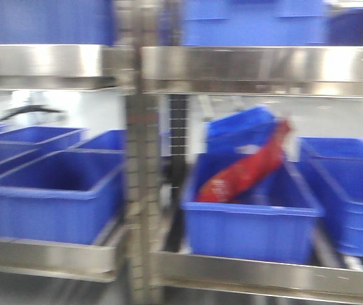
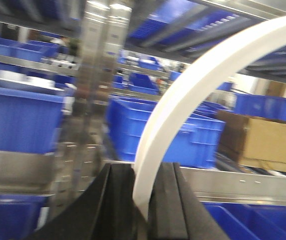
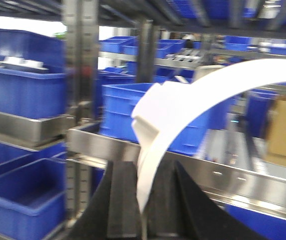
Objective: Grab PVC pipe and place in blue bin
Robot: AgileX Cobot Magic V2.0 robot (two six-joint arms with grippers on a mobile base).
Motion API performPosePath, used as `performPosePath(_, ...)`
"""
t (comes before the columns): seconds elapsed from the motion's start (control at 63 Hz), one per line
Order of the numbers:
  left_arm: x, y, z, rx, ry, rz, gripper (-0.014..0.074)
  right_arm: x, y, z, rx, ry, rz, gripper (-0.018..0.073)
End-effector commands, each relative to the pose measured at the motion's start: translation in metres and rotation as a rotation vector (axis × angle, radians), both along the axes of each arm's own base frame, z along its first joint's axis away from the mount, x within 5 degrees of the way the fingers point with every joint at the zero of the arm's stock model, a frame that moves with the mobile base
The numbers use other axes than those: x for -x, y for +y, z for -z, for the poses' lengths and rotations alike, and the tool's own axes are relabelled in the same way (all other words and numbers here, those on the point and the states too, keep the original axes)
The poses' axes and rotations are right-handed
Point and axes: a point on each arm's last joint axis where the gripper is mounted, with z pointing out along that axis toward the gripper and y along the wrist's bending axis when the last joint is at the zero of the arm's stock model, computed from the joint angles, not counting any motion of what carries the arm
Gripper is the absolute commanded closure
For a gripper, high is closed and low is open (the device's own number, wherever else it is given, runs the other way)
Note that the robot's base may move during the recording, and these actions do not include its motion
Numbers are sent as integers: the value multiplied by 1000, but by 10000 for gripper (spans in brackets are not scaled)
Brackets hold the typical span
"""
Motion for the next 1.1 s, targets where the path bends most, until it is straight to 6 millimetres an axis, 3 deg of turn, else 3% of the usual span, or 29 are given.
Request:
performPosePath(0.0,2,1,-3,11,-26,-3,707,1,-1,-3,7,-33,10,720)
performPosePath(1.079,0,0,-2,9,-20,-3,707,1,-1,-3,7,-33,10,720)
